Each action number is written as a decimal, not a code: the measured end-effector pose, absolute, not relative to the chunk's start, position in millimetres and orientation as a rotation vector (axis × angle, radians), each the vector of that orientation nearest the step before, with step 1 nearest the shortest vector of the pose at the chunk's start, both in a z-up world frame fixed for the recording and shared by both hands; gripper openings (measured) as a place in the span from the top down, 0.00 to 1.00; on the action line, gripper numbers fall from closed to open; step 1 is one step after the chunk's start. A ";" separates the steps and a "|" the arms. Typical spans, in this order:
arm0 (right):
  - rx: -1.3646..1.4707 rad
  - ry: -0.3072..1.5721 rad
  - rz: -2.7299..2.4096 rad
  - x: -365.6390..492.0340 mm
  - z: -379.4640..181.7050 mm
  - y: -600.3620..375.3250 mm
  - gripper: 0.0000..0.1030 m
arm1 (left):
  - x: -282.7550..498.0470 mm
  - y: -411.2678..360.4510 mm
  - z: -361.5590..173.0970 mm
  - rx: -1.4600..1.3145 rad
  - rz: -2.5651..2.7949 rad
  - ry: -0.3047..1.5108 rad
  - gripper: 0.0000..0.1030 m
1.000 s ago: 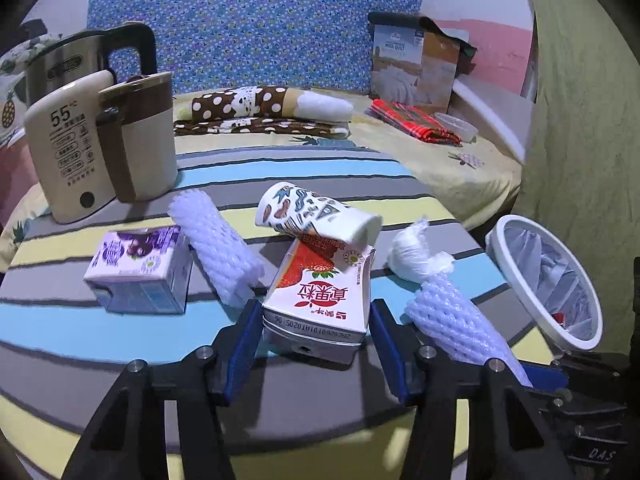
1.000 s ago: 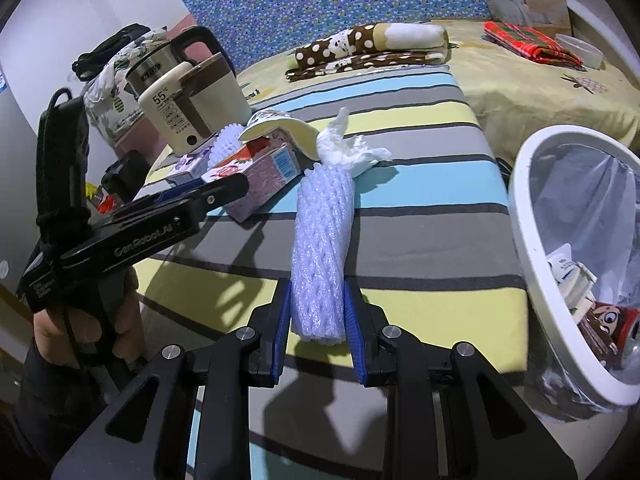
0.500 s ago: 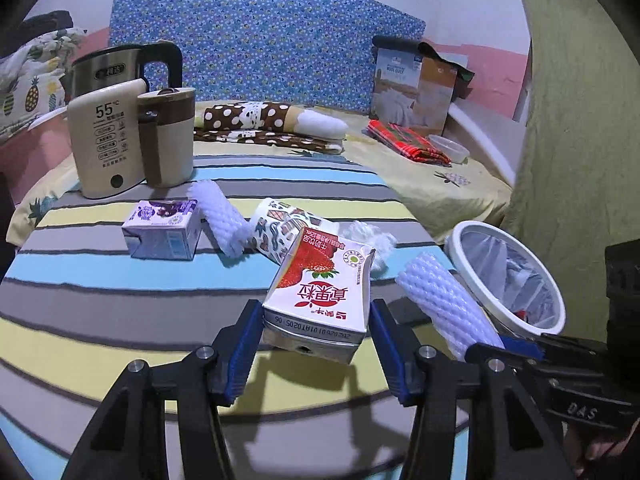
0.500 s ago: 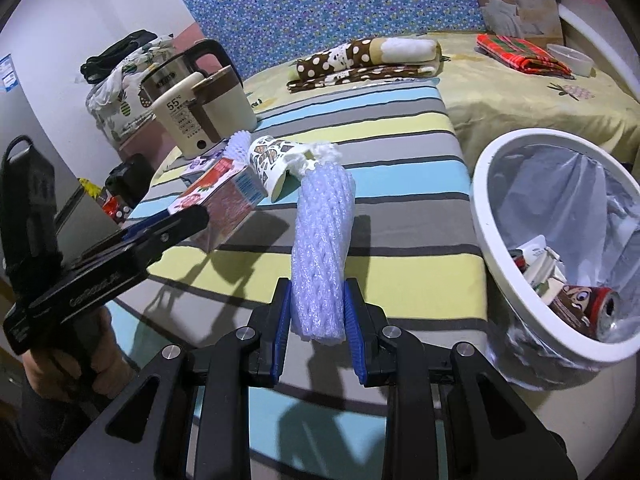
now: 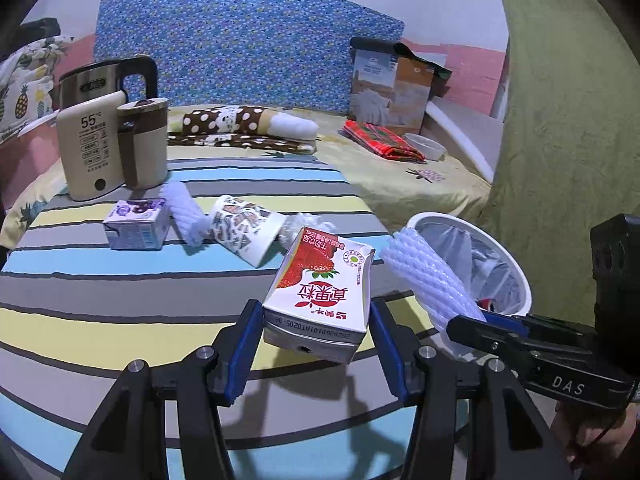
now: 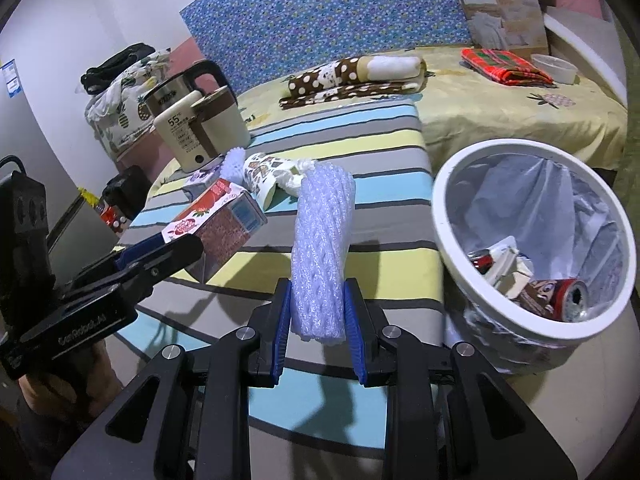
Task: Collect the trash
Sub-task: 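Carry sleeve and carton over the wastebasket and open both tools, then return both tools to the table toward the paper cup and tissue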
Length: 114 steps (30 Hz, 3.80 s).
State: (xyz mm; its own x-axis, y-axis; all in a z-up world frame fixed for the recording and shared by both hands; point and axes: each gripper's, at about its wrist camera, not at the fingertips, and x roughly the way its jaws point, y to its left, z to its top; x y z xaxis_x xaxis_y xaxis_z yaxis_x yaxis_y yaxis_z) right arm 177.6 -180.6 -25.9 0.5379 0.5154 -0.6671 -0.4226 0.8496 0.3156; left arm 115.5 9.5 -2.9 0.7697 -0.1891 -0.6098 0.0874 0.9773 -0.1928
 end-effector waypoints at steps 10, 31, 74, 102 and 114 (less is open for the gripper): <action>0.146 0.810 0.484 179.5 -22.5 -207.5 0.72 | 122.9 -23.0 1.2 -0.139 -0.215 0.683 0.47; 0.218 0.804 0.291 197.4 -31.6 -281.1 0.72 | 176.0 -111.6 -0.8 -0.068 -0.387 0.707 0.47; 0.197 0.808 0.311 193.2 -28.5 -276.3 0.64 | 169.6 -99.0 -9.0 -0.109 -0.369 0.713 0.47; 0.132 0.805 0.524 174.9 -19.1 -195.9 0.53 | 113.8 9.9 -8.1 -0.202 -0.138 0.685 0.47; 0.091 0.819 0.570 190.6 -20.4 -167.9 0.51 | 123.5 49.7 -11.4 -0.227 -0.058 0.680 0.47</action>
